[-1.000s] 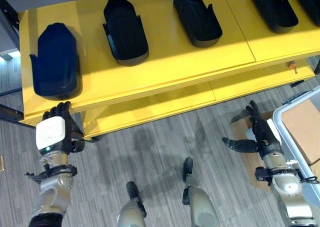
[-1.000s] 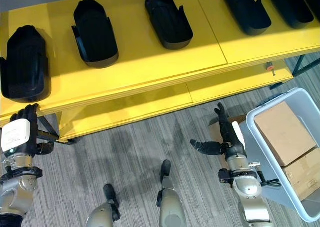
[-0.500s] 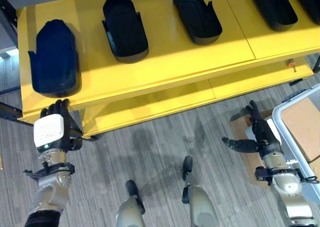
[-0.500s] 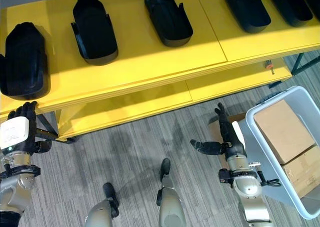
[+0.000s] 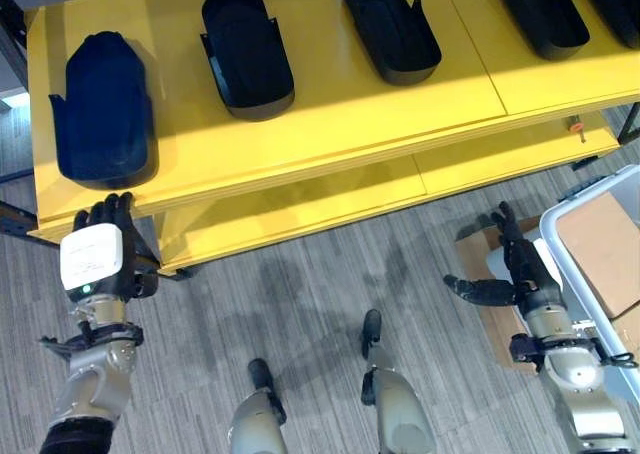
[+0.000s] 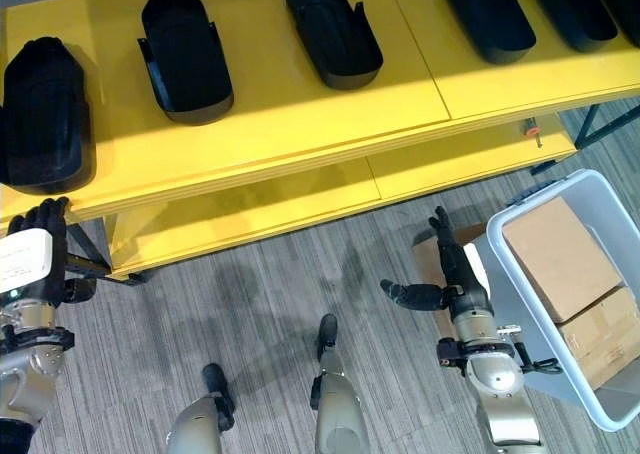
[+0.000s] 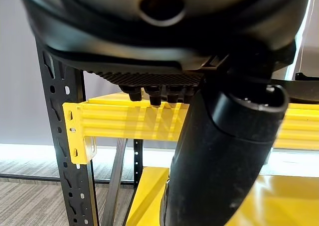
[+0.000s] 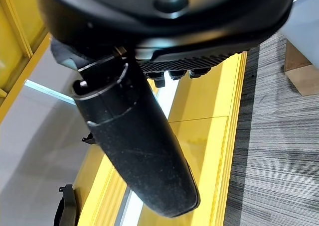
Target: Move parts from the plastic box to the shelf.
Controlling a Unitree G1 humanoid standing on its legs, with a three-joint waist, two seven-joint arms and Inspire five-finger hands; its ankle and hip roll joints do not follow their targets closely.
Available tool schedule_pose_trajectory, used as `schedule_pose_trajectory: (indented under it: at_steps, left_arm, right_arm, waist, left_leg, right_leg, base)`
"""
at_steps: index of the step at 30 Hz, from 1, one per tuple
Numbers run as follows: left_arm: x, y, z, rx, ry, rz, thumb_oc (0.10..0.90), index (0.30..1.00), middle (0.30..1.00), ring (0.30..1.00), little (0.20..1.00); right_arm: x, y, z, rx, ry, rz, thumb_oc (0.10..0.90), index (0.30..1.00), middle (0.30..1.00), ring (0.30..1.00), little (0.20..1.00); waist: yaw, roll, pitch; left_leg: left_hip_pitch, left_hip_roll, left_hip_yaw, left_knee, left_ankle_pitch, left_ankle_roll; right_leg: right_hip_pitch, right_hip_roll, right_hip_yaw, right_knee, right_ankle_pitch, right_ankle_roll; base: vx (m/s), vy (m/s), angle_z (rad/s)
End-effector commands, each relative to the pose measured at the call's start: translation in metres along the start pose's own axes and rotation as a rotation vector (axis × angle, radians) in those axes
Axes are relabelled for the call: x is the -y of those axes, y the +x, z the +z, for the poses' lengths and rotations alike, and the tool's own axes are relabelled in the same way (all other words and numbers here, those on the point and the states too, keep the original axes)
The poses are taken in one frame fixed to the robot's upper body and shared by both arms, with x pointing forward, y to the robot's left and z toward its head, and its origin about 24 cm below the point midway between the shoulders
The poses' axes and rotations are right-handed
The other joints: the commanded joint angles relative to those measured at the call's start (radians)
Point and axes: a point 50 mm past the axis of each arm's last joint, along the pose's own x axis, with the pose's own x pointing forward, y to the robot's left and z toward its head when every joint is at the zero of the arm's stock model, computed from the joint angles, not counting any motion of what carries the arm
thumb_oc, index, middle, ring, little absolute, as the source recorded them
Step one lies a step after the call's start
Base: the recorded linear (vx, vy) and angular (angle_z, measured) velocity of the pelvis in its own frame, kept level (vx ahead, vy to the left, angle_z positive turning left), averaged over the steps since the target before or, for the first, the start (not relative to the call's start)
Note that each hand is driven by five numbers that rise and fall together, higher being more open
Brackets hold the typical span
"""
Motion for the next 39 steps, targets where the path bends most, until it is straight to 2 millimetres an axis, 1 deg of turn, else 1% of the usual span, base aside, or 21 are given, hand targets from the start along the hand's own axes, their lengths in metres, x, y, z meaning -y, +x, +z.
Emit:
schedule_pose_trajectory:
  at_steps: [1, 10, 12, 21, 29, 39]
  left_arm:
    - [-0.057, 0.043, -0.007, -0.015, 0.023, 0.232, 0.9, 1.0, 1.0, 1.0, 1.0]
    - [-0.062, 0.046, -0.003, -0.005, -0.006, 0.253, 0.9, 1.0, 1.0, 1.0, 1.0]
    - [-0.07, 0.049, 0.0, 0.013, -0.017, 0.295, 0.9, 1.0, 1.0, 1.0, 1.0]
    - [-0.08, 0.049, 0.005, 0.043, -0.015, 0.347, 0.9, 1.0, 1.0, 1.0, 1.0]
    - [-0.08, 0.049, 0.004, 0.044, -0.003, 0.345, 0.9, 1.0, 1.0, 1.0, 1.0]
    - [-0.074, 0.051, 0.001, 0.029, 0.0, 0.307, 0.9, 1.0, 1.0, 1.0, 1.0]
  right_arm:
    - [0.019, 0.013, 0.049, 0.259, -0.047, -0.059, 0.9, 1.0, 1.0, 1.0, 1.0]
    - [0.018, 0.013, 0.049, 0.257, -0.038, -0.058, 0.9, 1.0, 1.0, 1.0, 1.0]
    - [0.018, 0.013, 0.047, 0.252, -0.036, -0.054, 0.9, 1.0, 1.0, 1.0, 1.0]
    - [0.019, 0.013, 0.048, 0.257, -0.041, -0.055, 0.9, 1.0, 1.0, 1.0, 1.0]
    - [0.019, 0.013, 0.048, 0.258, -0.04, -0.062, 0.9, 1.0, 1.0, 1.0, 1.0]
    - [0.019, 0.013, 0.049, 0.262, -0.039, -0.062, 0.9, 1.0, 1.0, 1.0, 1.0]
  waist:
    - [-0.02, 0.017, -0.025]
    - [-0.023, 0.014, -0.024]
    - [-0.023, 0.012, -0.027]
    - [-0.021, 0.013, -0.035]
    - [-0.02, 0.011, -0.033]
    - [-0.025, 0.011, -0.031]
  left_leg:
    - [0.024, -0.052, -0.044, -0.052, -0.028, 0.051]
    - [0.021, -0.052, -0.043, -0.05, -0.028, 0.05]
    - [0.022, -0.05, -0.043, -0.051, -0.027, 0.051]
    - [0.025, -0.052, -0.043, -0.05, -0.03, 0.049]
    - [0.026, -0.051, -0.045, -0.052, -0.029, 0.049]
    - [0.022, -0.052, -0.039, -0.048, -0.029, 0.05]
  right_leg:
    - [0.112, -0.046, -0.03, 0.078, -0.169, 0.073]
    - [0.11, -0.045, -0.031, 0.076, -0.167, 0.073]
    - [0.113, -0.045, -0.03, 0.073, -0.165, 0.074]
    - [0.117, -0.045, -0.029, 0.071, -0.167, 0.073]
    - [0.118, -0.044, -0.03, 0.07, -0.167, 0.073]
    - [0.112, -0.043, -0.027, 0.073, -0.166, 0.073]
  base:
    - [0.0, 0.0, 0.0]
    - [0.0, 0.0, 0.0]
    - [0.0, 0.0, 0.0]
    - [0.0, 0.0, 0.0]
    - [0.0, 0.0, 0.0]
    - [0.0, 0.001, -0.03]
